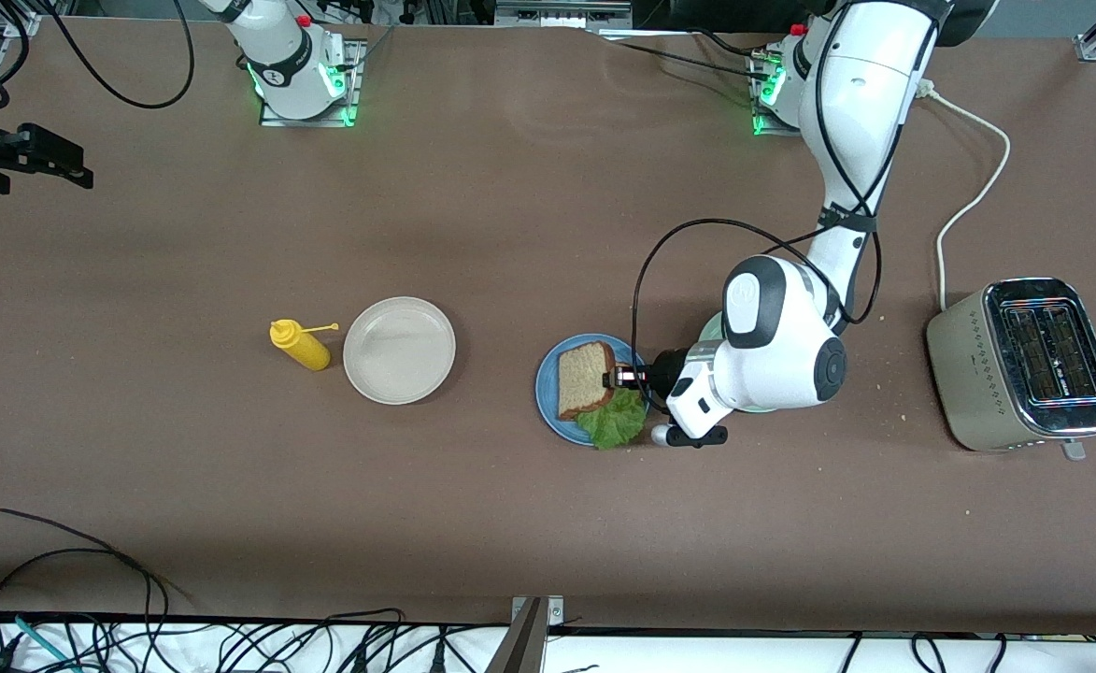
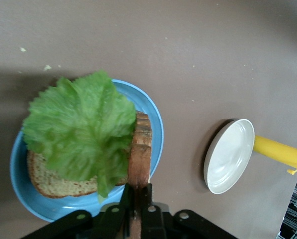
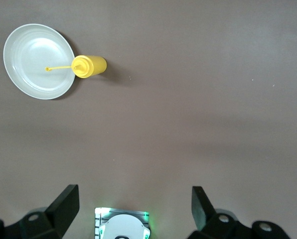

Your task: Make sandwich in blue plate with both arms

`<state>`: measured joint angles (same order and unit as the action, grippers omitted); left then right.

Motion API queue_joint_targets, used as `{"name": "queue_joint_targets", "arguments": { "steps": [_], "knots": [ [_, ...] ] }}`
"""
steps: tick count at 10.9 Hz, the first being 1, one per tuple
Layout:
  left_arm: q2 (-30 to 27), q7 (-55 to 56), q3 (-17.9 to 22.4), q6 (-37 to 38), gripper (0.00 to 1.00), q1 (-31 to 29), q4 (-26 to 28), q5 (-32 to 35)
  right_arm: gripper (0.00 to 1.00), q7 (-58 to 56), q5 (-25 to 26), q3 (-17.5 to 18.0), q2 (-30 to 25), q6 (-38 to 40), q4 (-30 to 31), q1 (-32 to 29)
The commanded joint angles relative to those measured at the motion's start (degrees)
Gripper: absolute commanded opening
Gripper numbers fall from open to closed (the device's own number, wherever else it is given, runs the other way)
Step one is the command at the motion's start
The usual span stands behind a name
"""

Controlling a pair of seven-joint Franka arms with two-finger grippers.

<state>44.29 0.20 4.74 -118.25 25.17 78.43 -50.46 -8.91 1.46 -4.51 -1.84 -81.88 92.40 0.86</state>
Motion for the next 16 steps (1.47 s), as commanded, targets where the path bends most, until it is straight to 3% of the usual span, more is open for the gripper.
{"name": "queue_joint_targets", "arguments": {
  "steps": [1, 5, 6, 9, 12, 14, 16],
  "knots": [
    [2.02, -3.61, 1.41, -0.58, 1.00, -1.09, -0.03, -1.57, 1.00, 2.22, 0.83, 0.03, 0.35, 1.11, -2.83, -0.15],
    [1.86, -10.05, 2.47, -0.58, 1.00, -4.07, 2.43, -1.13, 1.00, 2.32, 0.92, 0.03, 0.00, 1.20, -4.69, -0.06],
    [0.98, -9.96, 3.08, -0.49, 1.00, -4.51, 2.43, 1.57, 1.00, 2.05, 0.83, 0.02, 0.43, 1.20, -4.60, -0.15],
    [-2.80, -9.52, 3.17, -0.32, 1.00, -6.09, 2.43, 18.69, 1.00, 2.84, 0.39, 0.64, 0.17, 0.59, -4.69, 0.46],
    [-15.41, -9.43, 2.91, -0.05, 1.00, -10.13, 8.39, 28.82, 1.00, 2.58, -0.48, -0.23, 0.35, 0.50, -4.60, 0.20],
    [-23.07, -9.52, 2.91, 0.21, 1.00, -13.20, 13.40, 30.95, 1.00, 2.84, 0.64, 0.37, 0.26, 0.59, -4.60, 0.64],
    [-29.93, -9.52, 2.82, 6.15, 1.00, -16.20, 14.82, 32.78, 1.00, 2.93, -0.31, -0.06, 0.44, 0.32, -4.60, 0.38]
  ]
}}
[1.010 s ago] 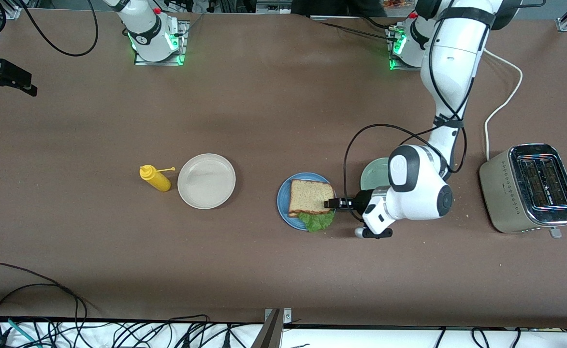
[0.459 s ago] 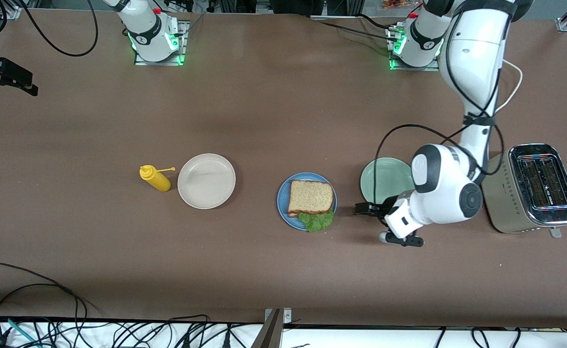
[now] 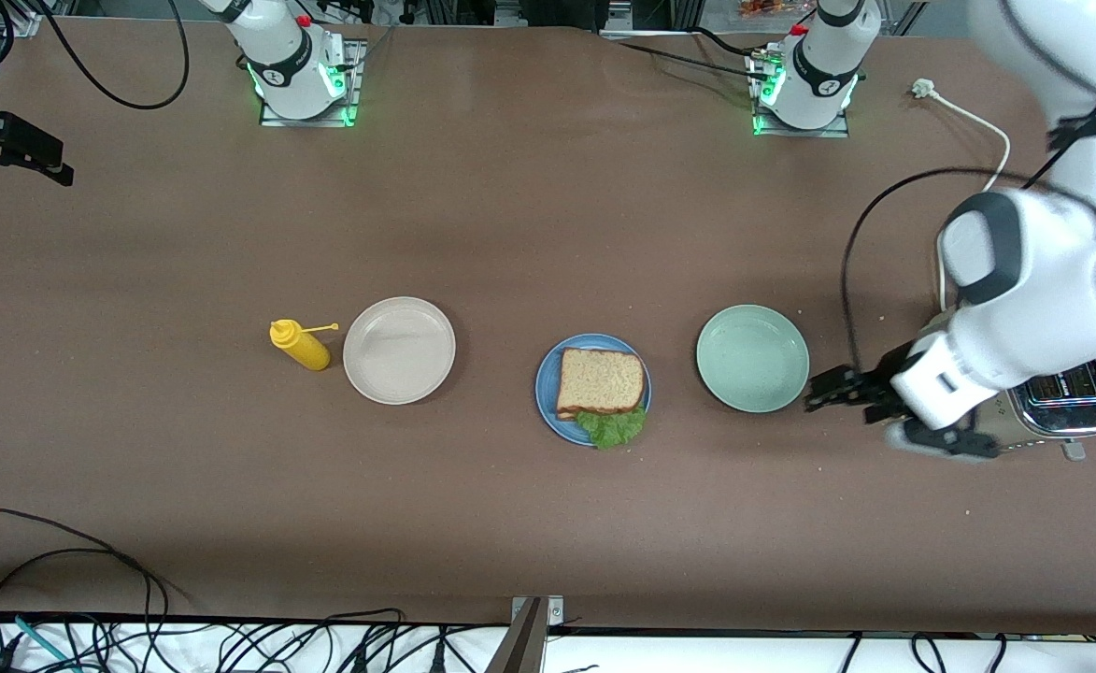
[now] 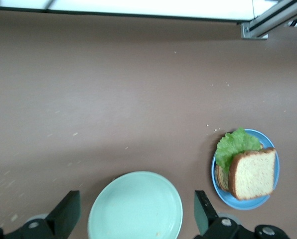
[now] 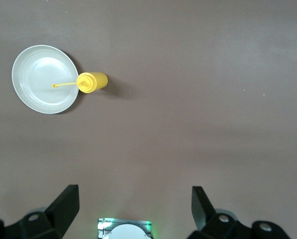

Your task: Make sandwich in blue plate with both arms

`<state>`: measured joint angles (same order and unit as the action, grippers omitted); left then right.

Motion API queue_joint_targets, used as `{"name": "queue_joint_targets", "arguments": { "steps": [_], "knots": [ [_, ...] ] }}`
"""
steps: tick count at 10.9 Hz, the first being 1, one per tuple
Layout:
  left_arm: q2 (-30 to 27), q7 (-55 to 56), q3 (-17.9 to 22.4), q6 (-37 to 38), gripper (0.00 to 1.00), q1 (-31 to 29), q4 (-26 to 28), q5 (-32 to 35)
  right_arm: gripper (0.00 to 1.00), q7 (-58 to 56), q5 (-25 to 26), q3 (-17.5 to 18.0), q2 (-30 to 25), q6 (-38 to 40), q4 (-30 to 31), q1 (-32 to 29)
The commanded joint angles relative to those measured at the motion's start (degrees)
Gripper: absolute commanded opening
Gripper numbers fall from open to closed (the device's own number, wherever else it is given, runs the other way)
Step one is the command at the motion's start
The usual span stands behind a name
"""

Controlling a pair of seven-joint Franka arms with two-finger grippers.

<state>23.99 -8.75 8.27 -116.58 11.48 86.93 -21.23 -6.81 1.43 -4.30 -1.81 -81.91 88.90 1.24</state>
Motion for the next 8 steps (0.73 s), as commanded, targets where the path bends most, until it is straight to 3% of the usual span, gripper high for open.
{"name": "queue_joint_targets", "arguments": {
  "steps": [1, 3, 8],
  "knots": [
    [-12.36, -0.48, -0.63, 7.91, 1.00, -2.52, 6.06, 8.95, 1.00, 0.83, -0.38, -0.35, 0.50, -0.09, -1.10, -0.09],
    [-17.90, -0.13, -0.71, 13.89, 1.00, -1.73, 5.62, 17.59, 1.00, 0.83, -0.29, -0.27, 0.41, -0.27, -1.19, -0.09],
    [-26.79, -0.04, -1.06, 26.30, 1.00, -2.17, 5.35, 25.08, 1.00, 0.83, -0.38, -0.35, 0.41, -0.53, -1.10, -0.09]
  ]
}}
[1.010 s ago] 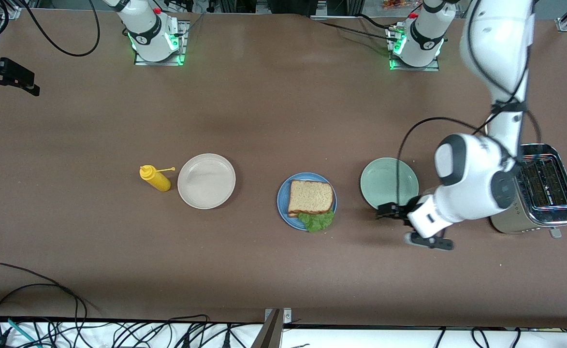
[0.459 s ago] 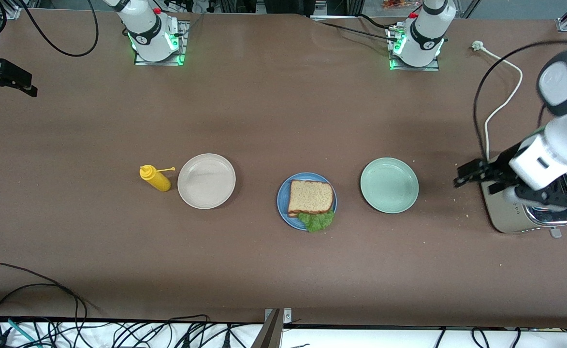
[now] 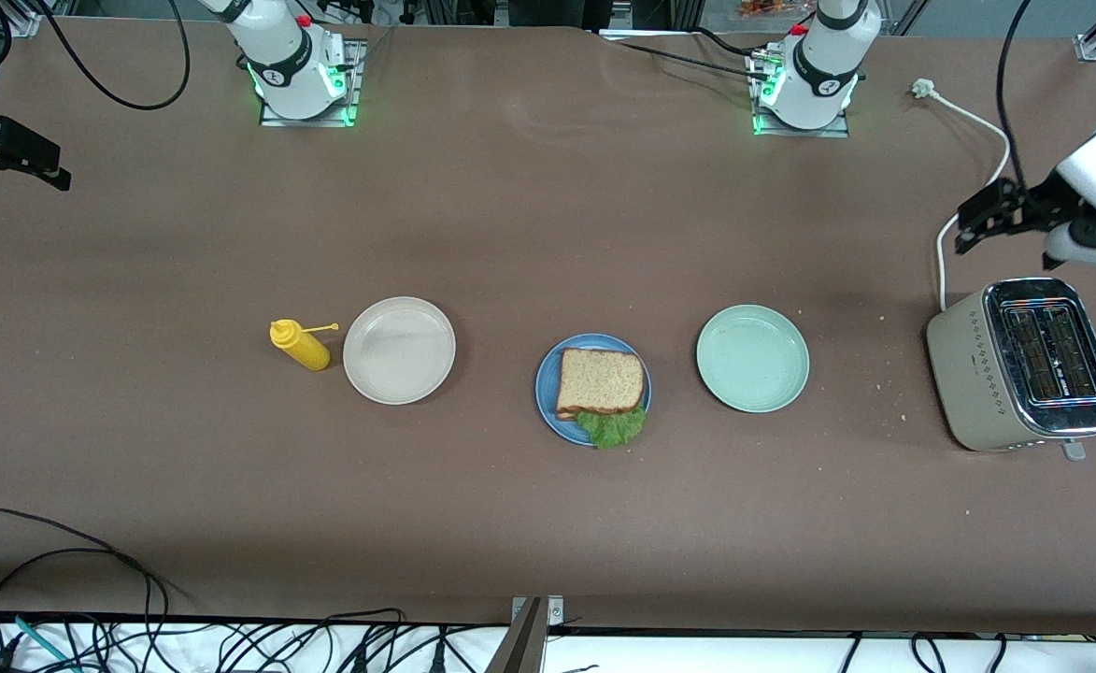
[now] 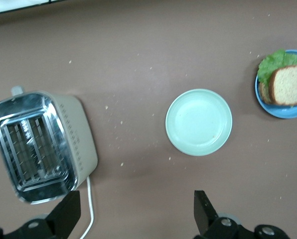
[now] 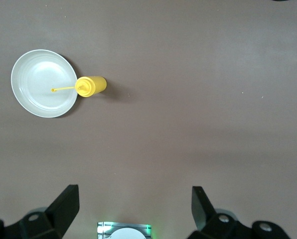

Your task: Make sandwich in blue plate with both arms

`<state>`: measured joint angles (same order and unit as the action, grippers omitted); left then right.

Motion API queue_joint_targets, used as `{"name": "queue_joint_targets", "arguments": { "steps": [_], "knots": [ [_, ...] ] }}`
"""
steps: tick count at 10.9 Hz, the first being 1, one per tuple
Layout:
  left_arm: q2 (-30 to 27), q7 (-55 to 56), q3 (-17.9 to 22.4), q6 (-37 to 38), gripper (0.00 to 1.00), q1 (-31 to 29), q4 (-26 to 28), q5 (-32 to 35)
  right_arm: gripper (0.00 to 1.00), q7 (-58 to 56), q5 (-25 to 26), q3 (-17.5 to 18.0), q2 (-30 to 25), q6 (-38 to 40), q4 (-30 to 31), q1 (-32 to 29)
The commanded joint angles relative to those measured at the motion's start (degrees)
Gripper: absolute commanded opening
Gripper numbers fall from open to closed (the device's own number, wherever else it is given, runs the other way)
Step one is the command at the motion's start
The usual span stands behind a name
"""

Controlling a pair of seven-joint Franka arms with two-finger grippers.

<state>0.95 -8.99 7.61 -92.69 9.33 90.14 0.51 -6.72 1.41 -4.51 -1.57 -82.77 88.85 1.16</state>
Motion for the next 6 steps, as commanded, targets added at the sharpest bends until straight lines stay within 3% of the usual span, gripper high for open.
{"name": "queue_joint_targets", "arguments": {
  "steps": [1, 6],
  "knots": [
    [-4.28, 0.20, -1.09, 3.82, 1.00, -0.36, 1.37, 3.88, 1.00, 0.74, -0.36, -0.15, 0.16, 0.33, -1.05, -0.02],
    [-4.29, 0.29, -1.10, 6.38, 1.00, -1.59, 0.74, 3.01, 1.00, 0.22, -0.09, 0.03, 0.08, 1.03, -1.05, 0.16]
  ]
}}
